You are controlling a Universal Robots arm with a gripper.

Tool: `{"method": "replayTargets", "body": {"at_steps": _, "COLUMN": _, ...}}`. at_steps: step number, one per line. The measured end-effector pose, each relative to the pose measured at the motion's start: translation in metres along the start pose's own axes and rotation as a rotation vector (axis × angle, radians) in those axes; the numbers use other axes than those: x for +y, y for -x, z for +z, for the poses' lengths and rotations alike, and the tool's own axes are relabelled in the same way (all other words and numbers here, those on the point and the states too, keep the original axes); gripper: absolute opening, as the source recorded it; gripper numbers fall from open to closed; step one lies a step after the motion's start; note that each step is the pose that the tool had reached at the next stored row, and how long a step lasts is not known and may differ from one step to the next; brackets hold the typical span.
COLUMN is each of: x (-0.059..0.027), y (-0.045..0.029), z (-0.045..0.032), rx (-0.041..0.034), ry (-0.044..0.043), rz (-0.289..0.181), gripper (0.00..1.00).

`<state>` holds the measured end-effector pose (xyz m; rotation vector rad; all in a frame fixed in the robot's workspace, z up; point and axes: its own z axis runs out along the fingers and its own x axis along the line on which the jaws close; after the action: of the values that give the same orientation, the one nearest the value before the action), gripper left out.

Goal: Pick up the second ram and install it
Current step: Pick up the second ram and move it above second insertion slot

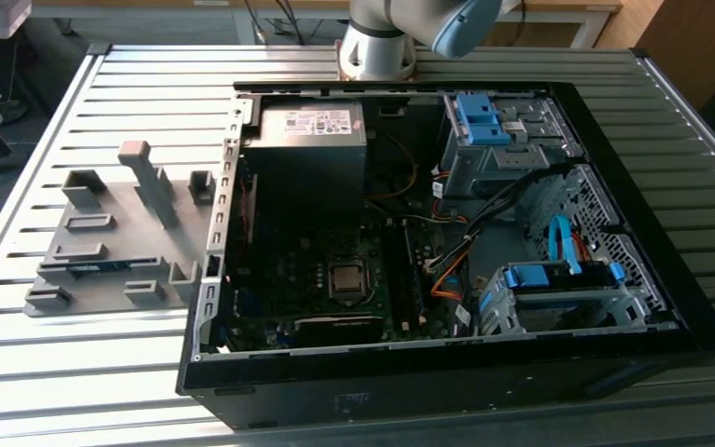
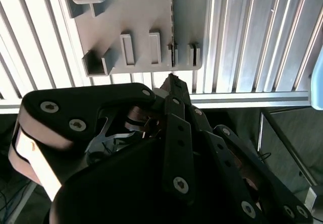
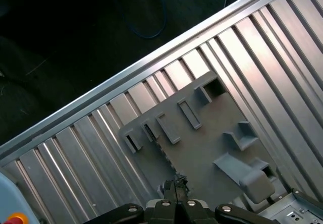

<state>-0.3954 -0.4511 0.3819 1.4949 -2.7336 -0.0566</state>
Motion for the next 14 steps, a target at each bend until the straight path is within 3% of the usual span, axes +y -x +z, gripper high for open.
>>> {"method": "replayTargets", "body": {"at_steps": 14, "x": -0.0001, "y": 0.0, "z": 0.002, "rx": -0.0004, "ry": -0.0075, "rz": -0.09, "gripper": 0.11}}
